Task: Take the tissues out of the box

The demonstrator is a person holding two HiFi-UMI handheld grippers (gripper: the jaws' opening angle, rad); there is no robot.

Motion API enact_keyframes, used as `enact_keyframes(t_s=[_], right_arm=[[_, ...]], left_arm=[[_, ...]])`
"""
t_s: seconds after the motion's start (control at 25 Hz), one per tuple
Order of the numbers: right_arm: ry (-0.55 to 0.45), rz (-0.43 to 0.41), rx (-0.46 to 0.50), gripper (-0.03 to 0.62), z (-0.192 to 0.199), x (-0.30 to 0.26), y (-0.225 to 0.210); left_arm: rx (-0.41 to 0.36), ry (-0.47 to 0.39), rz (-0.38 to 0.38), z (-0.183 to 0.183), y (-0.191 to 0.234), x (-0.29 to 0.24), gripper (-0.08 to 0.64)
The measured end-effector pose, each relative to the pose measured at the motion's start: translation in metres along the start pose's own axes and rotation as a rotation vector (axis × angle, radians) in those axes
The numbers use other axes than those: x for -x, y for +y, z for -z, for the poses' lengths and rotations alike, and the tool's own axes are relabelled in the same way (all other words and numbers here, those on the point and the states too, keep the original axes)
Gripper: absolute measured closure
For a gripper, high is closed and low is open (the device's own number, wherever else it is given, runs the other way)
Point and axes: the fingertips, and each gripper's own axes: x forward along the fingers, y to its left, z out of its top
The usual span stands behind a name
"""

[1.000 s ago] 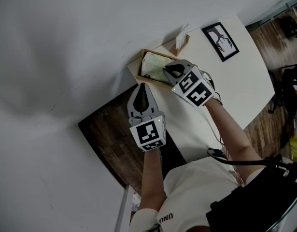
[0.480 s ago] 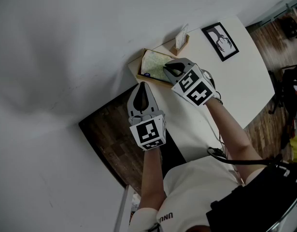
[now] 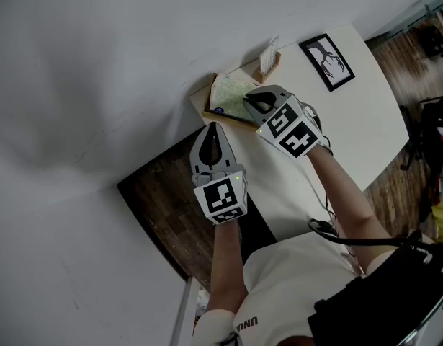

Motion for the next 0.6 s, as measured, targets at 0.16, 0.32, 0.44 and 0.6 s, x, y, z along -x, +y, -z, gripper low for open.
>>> enact_keyframes(t_s=[0.16,0.32,0.44,0.6], right_arm=[[-0.006,0.005,0.006,0.56,-0.001,0.003,-0.002],[-0.003,0.013,0.012,0.56,0.0,0.006,-0.003],[-0.013,0.011,0.018,0.56,-0.003,0.009,-0.002],[-0.022,0.014,0.023,0.56,-0.005,0.013,-0.002]], left_arm=[[0.0,0.003,0.006,-0.002,-0.002,0.0,0.548],[-0.008,-0.001,0.004,-0.002,-0.003,0.0,0.548],[-0.004,0.001,0.009,-0.005,-0.005,0.001,0.548],[-0.017,-0.015,-0.002,-0.007,-0.004,0.003,0.548]])
